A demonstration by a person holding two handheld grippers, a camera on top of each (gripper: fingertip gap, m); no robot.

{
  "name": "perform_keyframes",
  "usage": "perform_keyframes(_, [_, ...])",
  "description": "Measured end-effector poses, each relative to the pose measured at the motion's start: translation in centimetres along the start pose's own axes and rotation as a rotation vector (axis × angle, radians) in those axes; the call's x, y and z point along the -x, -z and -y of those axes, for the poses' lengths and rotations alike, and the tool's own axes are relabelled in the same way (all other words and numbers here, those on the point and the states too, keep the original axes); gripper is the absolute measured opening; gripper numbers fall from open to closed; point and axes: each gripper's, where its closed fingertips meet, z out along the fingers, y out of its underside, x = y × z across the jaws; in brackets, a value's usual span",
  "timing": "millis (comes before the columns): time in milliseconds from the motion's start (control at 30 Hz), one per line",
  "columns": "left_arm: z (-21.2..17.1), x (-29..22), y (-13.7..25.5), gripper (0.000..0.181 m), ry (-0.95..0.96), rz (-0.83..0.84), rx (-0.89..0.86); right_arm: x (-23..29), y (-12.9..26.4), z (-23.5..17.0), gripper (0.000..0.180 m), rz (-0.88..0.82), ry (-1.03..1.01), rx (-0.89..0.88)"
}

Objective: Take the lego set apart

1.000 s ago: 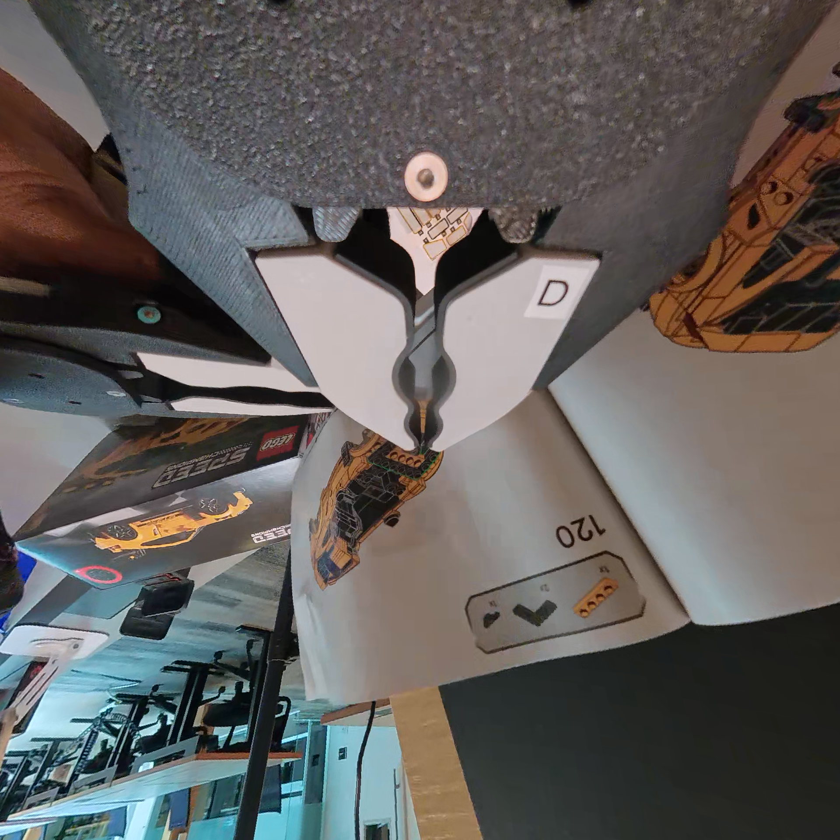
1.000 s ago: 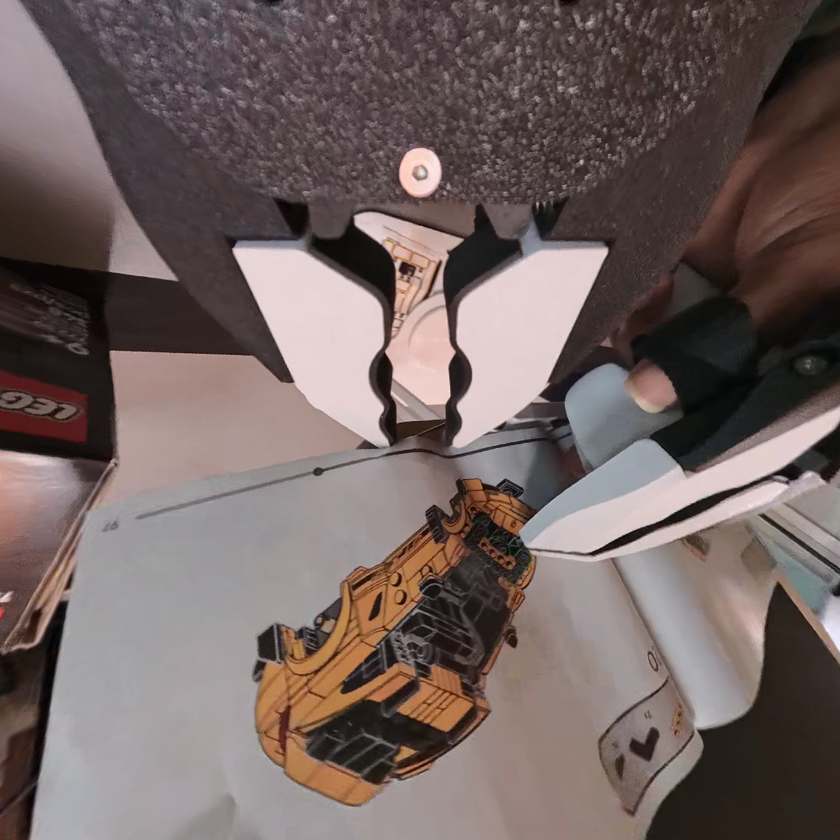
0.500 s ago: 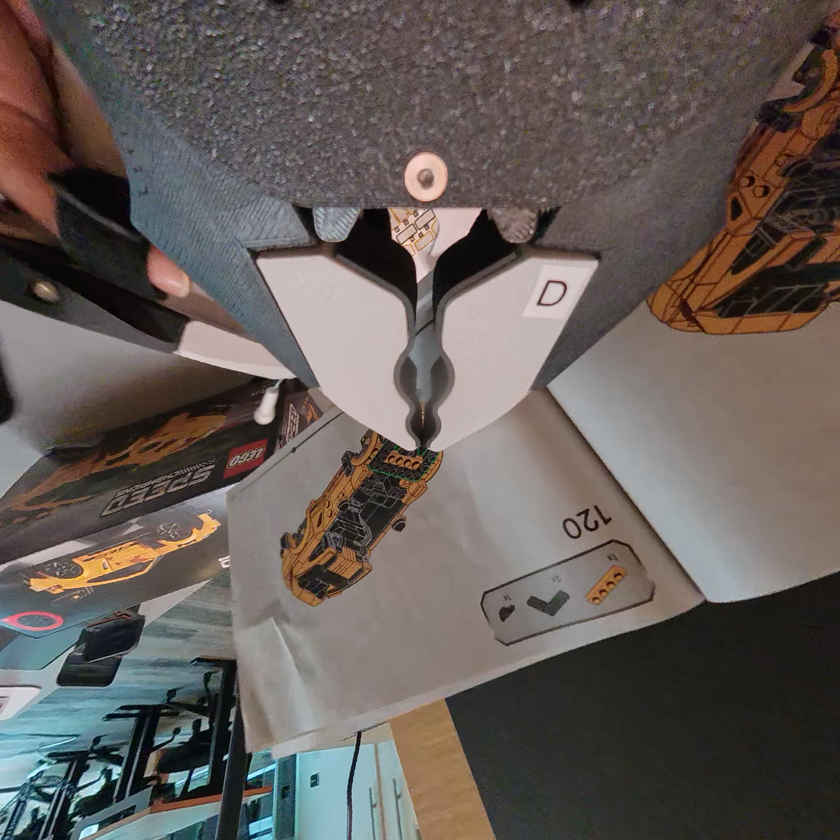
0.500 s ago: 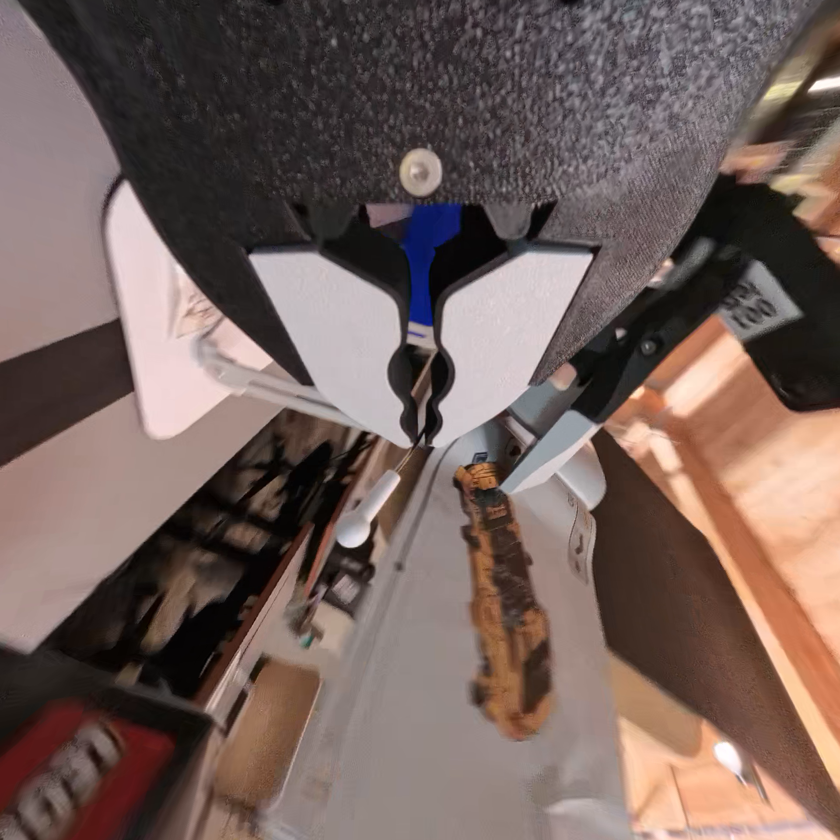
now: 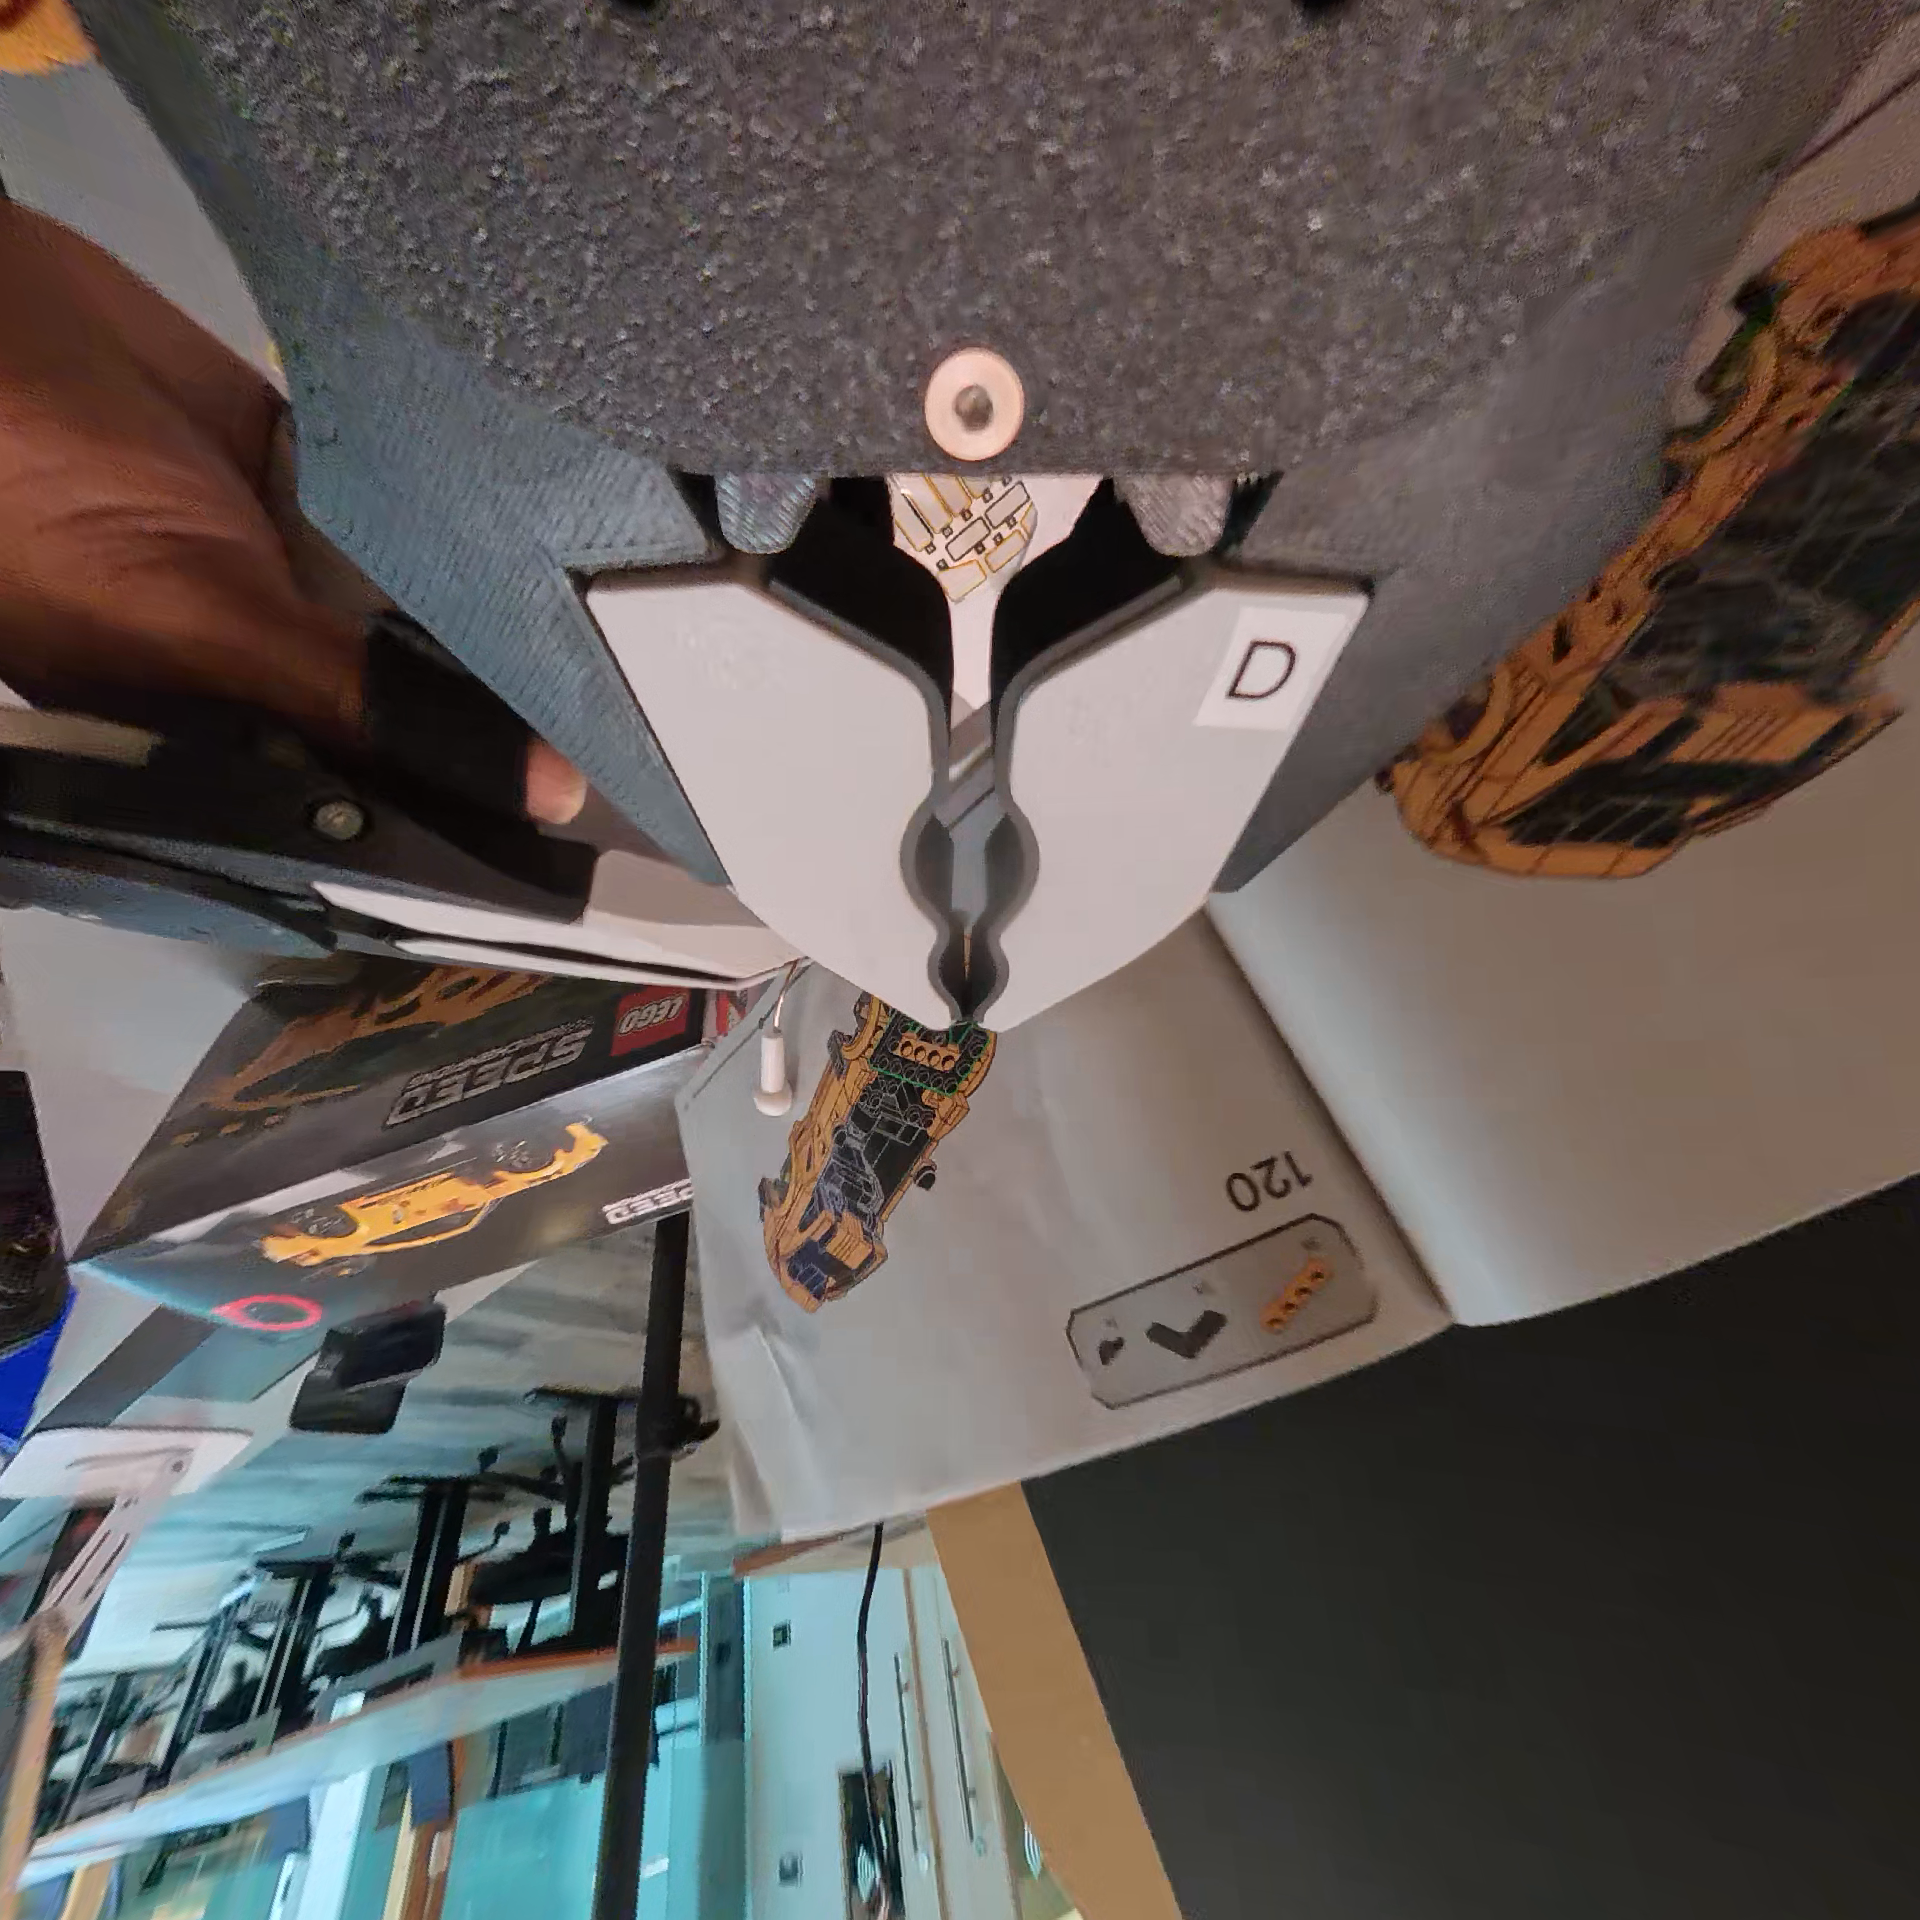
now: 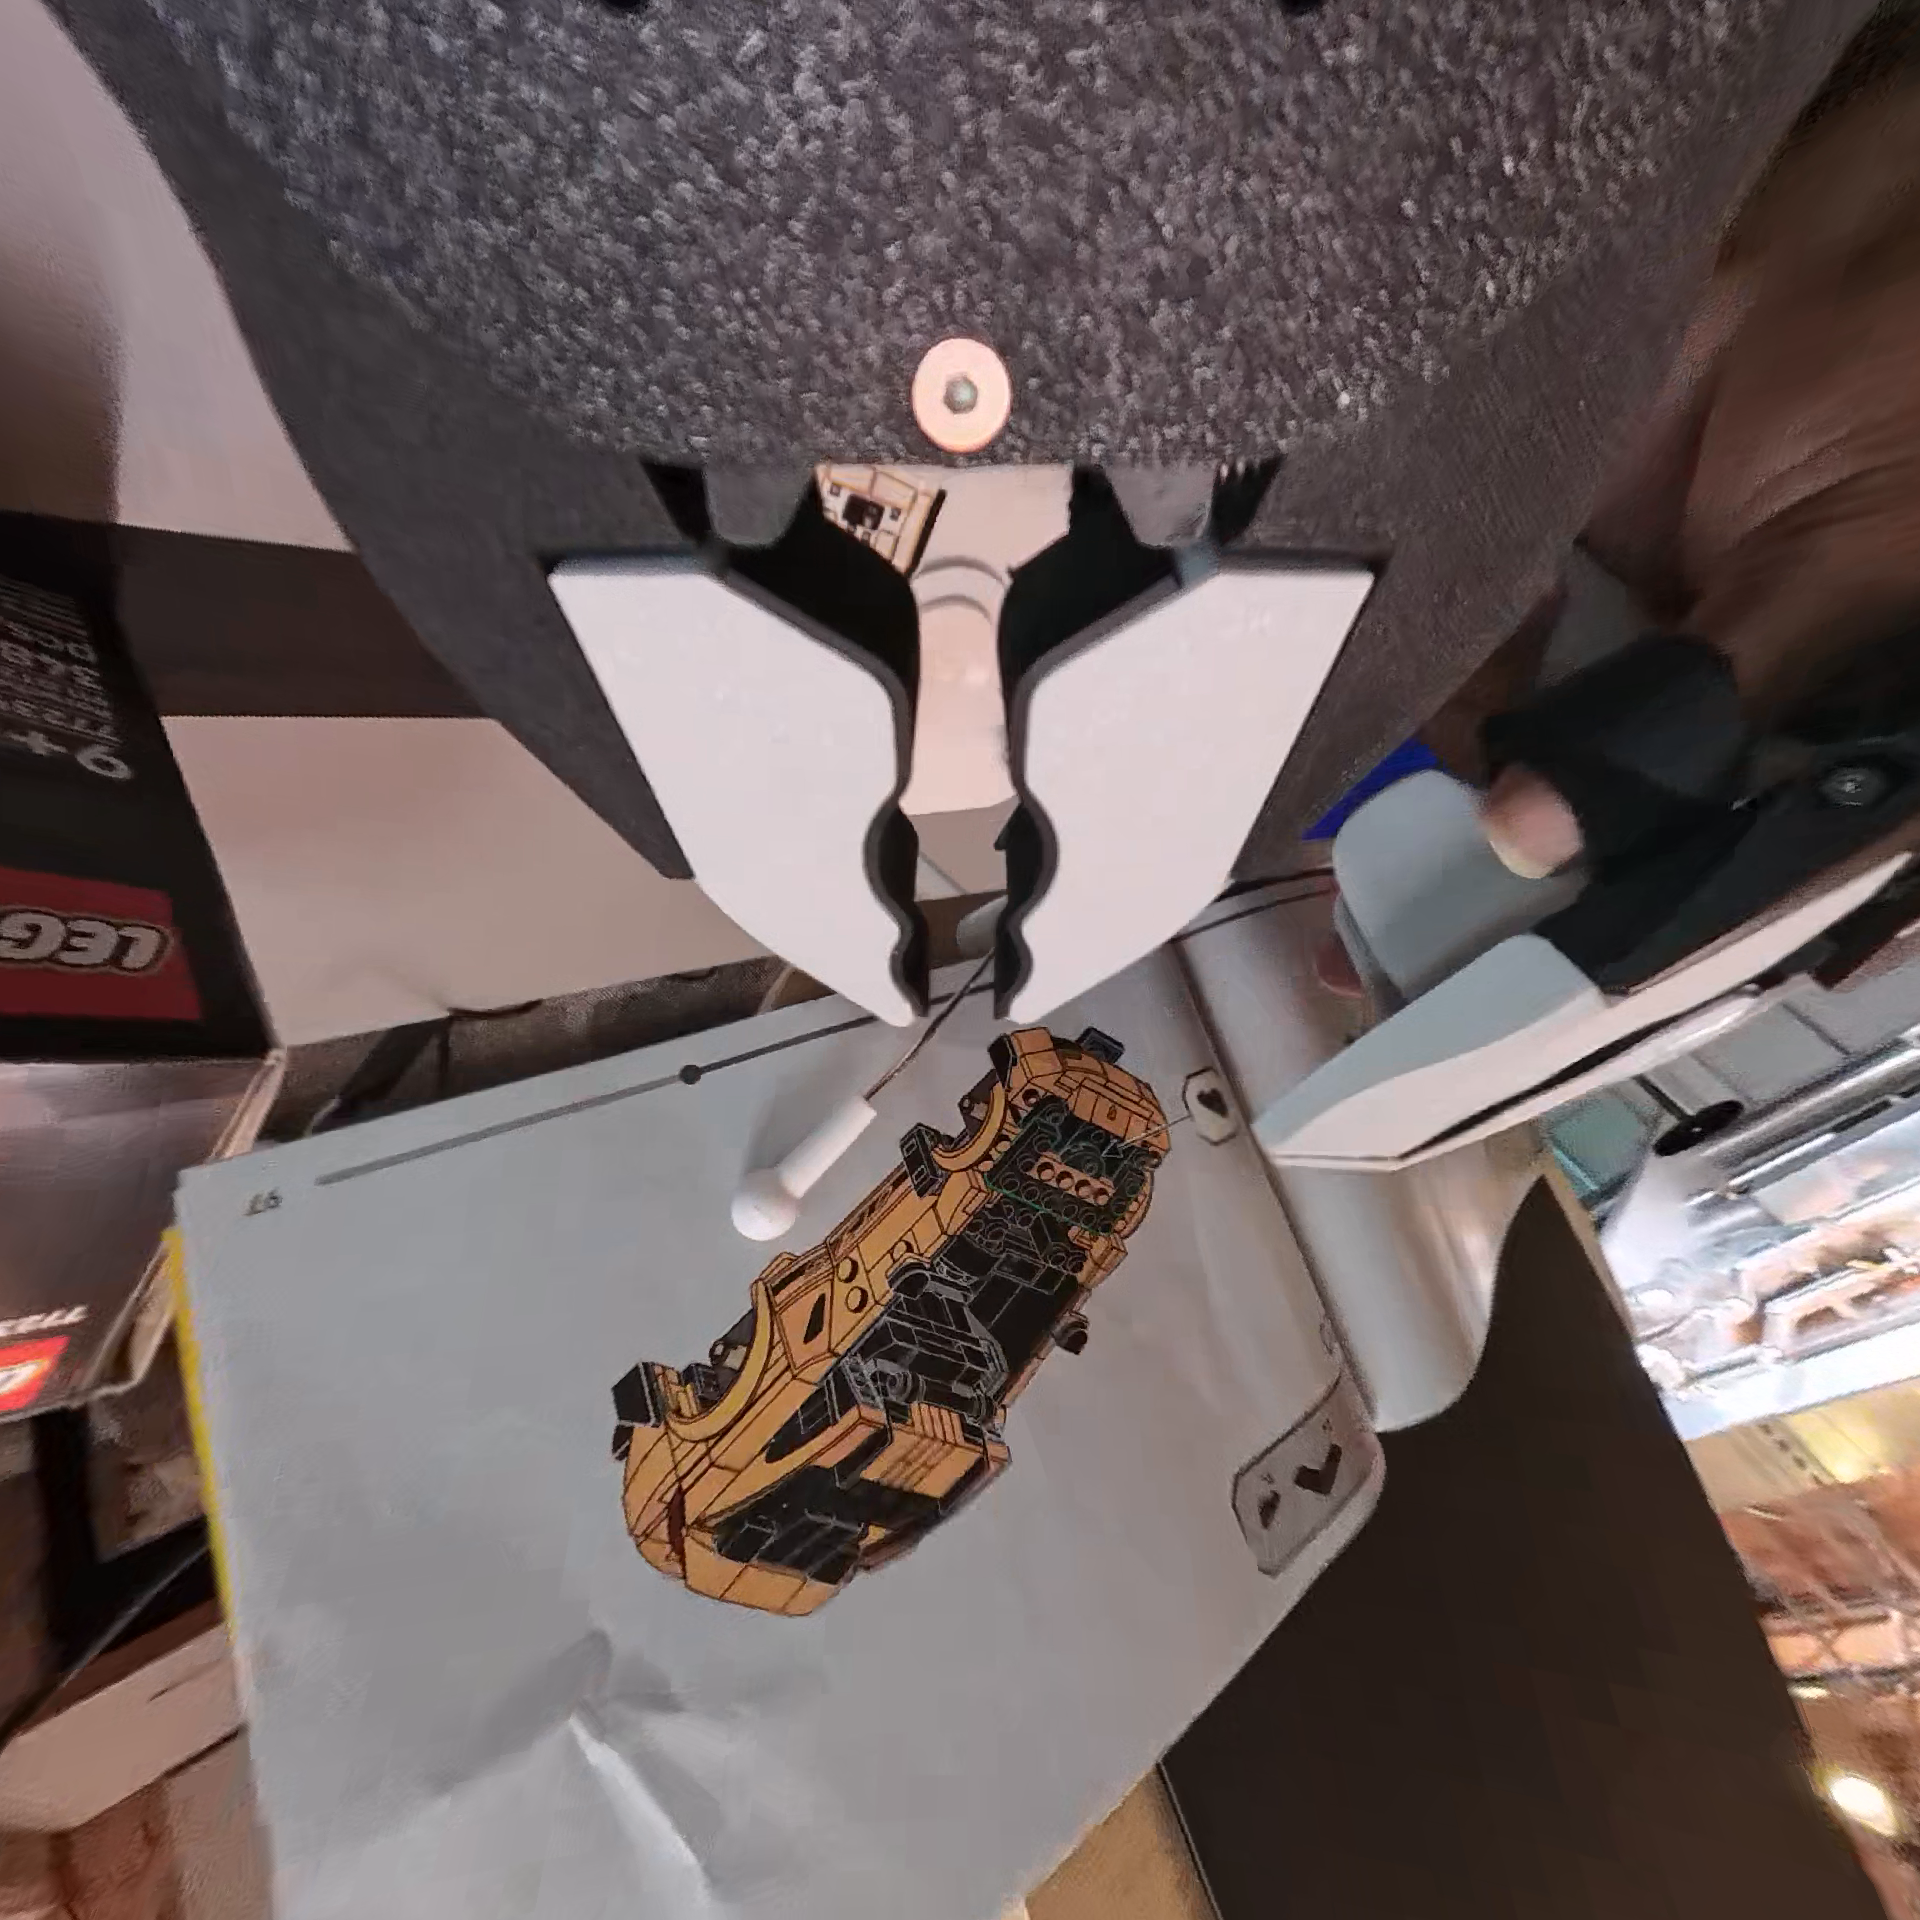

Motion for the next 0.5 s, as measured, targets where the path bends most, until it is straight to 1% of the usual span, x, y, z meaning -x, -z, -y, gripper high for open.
perform_keyframes(67, [0.0,0.0,1.5,0.000,0.010,-0.002,-0.025,0.2,1.3,0.2,0.016,0.010,0.028,-0.002])
perform_keyframes(133, [-0.2,0.1,3.2,0.000,0.027,-0.001,-0.051,0.8,2.9,0.6,0.019,0.015,0.097,-0.010])
perform_keyframes(233, [-0.9,0.4,5.8,0.000,0.060,0.000,-0.085,1.9,6.1,2.1,0.018,-0.013,0.295,-0.068])
perform_keyframes(367, [-1.3,0.9,9.8,0.000,0.114,0.013,-0.147,3.5,9.7,3.9,0.018,-0.094,0.580,-0.113])
perform_keyframes(433, [-1.7,0.8,11.5,0.000,0.106,0.018,-0.151,4.6,10.8,4.1,0.012,-0.095,0.679,-0.090])
perform_keyframes(500, [-2.0,0.4,13.1,0.000,0.100,0.011,-0.151,5.3,11.4,4.0,0.001,-0.094,0.743,-0.059])
